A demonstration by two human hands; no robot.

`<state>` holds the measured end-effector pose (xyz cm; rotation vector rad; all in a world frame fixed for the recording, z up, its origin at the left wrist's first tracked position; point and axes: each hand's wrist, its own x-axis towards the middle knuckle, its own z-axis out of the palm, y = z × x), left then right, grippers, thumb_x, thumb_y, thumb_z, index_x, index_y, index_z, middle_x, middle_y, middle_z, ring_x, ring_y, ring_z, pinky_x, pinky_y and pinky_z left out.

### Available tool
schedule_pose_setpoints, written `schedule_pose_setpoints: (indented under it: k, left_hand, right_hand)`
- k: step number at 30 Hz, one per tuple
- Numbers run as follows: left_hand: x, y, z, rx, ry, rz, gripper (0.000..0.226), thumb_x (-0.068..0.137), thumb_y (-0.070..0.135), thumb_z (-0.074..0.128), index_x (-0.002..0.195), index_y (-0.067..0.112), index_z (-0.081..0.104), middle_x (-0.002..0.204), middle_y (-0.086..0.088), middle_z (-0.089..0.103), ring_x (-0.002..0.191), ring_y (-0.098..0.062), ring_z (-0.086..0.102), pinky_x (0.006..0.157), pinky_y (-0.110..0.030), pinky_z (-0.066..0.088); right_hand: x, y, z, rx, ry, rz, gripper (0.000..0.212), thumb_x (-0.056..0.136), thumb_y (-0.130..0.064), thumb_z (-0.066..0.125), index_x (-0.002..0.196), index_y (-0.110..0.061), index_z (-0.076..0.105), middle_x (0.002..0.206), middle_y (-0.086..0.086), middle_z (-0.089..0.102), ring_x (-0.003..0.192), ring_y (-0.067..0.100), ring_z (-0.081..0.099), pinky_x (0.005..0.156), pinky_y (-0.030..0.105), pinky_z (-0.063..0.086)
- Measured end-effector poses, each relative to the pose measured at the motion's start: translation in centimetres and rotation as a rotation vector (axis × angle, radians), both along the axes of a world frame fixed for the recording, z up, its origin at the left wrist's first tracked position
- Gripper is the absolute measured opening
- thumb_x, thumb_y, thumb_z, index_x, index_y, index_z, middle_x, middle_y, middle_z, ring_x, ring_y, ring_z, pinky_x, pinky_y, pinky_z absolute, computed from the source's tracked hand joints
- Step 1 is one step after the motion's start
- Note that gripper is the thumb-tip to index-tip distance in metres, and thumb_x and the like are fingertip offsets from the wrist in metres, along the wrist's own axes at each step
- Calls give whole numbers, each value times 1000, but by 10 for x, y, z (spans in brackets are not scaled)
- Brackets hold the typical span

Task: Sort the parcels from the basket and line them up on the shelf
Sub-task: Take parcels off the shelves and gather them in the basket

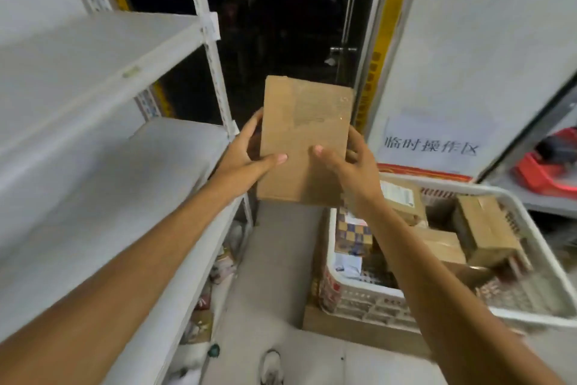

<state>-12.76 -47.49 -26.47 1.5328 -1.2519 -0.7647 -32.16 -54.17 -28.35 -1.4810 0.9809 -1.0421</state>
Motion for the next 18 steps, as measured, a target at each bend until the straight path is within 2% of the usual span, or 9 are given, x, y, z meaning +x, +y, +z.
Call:
schedule_pose_setpoints:
  k: [2, 3, 5, 7, 8, 10, 12, 15, 18]
  left_hand:
    - [-16, -25, -35, 76, 10, -56, 89, 80, 31, 76, 148, 41, 20, 142, 5, 47, 128, -16, 47, 101, -48, 46]
    - [-24, -36, -50, 114, 21, -81, 90, 80, 33, 75, 149, 39, 19, 145, 5, 45, 130, -17, 45, 103, -49, 45]
    - [-37, -57, -76, 204, 36, -127, 91, 81, 35, 74, 150, 36, 16, 151, 5, 37, 135, -19, 40, 107, -49, 40]
    - [-49, -76, -96, 281, 54, -193, 93, 80, 37, 74, 151, 34, 13, 154, 6, 32, 137, -18, 36, 108, -45, 38]
    - [-56, -85, -104, 312, 69, -227, 95, 79, 38, 75, 151, 35, 13, 154, 7, 30, 138, -18, 35, 109, -45, 37]
    - [-72, -98, -117, 334, 96, -289, 95, 79, 36, 75, 151, 35, 14, 154, 7, 30, 139, -16, 33, 109, -46, 37]
    - [-92, -107, -124, 338, 125, -330, 91, 82, 28, 73, 152, 30, 15, 153, 6, 30, 135, -12, 33, 105, -38, 39]
    - [-118, -123, -133, 355, 188, -419, 86, 84, 21, 71, 151, 28, 19, 149, 3, 37, 130, -13, 40, 100, -34, 45]
    - [-143, -140, -144, 382, 175, -493, 87, 83, 22, 72, 152, 28, 19, 145, 4, 42, 124, -12, 48, 100, -36, 48]
  right_hand:
    - [-21, -8, -25, 73, 58, -76, 76, 74, -50, 79, 139, -33, 45, 124, -9, 64, 107, 10, 65, 93, 38, 55]
    - [-30, -12, -36, 106, 90, -112, 76, 74, -50, 78, 140, -32, 43, 123, -9, 64, 105, 9, 65, 91, 32, 55]
    - [-46, -16, -54, 176, 112, -176, 71, 80, -41, 76, 141, -30, 42, 115, -16, 61, 95, -2, 63, 74, 10, 52]
    - [-61, -20, -70, 216, 132, -228, 68, 83, -34, 74, 141, -26, 41, 105, -24, 57, 84, -11, 62, 61, 3, 46]
    - [-69, -22, -76, 232, 148, -252, 68, 83, -32, 74, 142, -24, 41, 105, -24, 57, 84, -13, 63, 60, 3, 46]
    - [-85, -26, -87, 266, 159, -301, 71, 83, -32, 75, 143, -22, 39, 112, -17, 61, 91, -5, 65, 66, 9, 49]
    - [-101, -28, -95, 304, 163, -340, 71, 83, -32, 74, 144, -21, 38, 116, -13, 61, 93, -1, 64, 69, 12, 50]
    - [-126, -33, -105, 336, 144, -386, 67, 85, -29, 73, 142, -22, 40, 120, -11, 59, 98, 0, 61, 65, 8, 50]
    - [-152, -39, -117, 372, 131, -414, 69, 84, -32, 73, 144, -24, 39, 126, -6, 60, 104, 4, 62, 72, 14, 53]
